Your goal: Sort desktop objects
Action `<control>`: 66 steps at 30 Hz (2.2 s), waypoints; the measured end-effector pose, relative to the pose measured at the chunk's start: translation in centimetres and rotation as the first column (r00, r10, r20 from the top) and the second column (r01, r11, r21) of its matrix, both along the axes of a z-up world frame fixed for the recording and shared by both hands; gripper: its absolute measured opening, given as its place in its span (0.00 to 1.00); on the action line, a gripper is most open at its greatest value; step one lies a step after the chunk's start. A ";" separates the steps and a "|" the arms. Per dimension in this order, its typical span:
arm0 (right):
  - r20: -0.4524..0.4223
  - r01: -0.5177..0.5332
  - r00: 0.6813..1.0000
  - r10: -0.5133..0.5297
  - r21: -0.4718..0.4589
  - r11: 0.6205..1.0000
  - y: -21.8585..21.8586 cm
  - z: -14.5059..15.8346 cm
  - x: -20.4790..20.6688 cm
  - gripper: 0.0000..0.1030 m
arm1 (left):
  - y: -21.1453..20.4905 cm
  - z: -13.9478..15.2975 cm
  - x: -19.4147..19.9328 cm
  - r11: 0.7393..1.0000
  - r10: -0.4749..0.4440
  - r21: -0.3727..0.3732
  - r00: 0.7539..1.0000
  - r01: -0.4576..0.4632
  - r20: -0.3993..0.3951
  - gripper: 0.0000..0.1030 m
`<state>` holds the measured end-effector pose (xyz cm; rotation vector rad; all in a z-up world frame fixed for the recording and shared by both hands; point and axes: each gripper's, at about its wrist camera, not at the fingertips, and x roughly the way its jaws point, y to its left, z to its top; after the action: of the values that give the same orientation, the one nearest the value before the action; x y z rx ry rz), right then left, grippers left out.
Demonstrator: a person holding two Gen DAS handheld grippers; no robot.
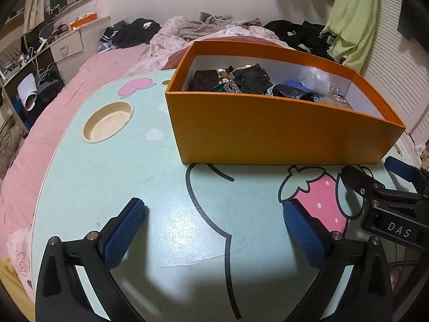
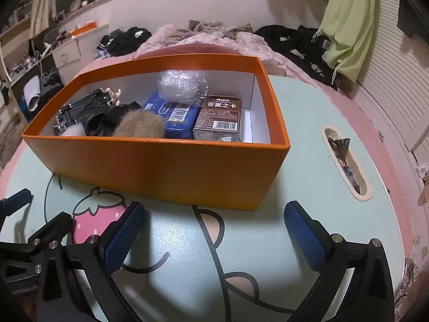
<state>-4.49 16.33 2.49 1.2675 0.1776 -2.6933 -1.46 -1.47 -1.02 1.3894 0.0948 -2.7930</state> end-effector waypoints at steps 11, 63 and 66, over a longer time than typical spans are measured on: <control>0.004 -0.003 1.000 0.003 -0.004 1.000 -0.3 -0.1 -0.9 1.00 | 0.2 0.1 -0.9 1.000 0.009 -0.007 1.000 -0.009 0.012 1.00; 0.018 0.000 1.000 0.000 -0.008 1.000 0.0 -0.1 -2.1 1.00 | 0.0 0.6 -1.7 1.000 0.006 -0.010 1.000 -0.005 0.027 1.00; 0.018 0.000 1.000 0.000 -0.008 1.000 0.0 -0.1 -2.1 1.00 | 0.0 0.6 -1.7 1.000 0.006 -0.010 1.000 -0.005 0.027 1.00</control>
<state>-6.54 16.33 2.40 1.2892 0.1650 -2.6788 -3.11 -1.49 -0.42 1.4222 0.0843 -2.7654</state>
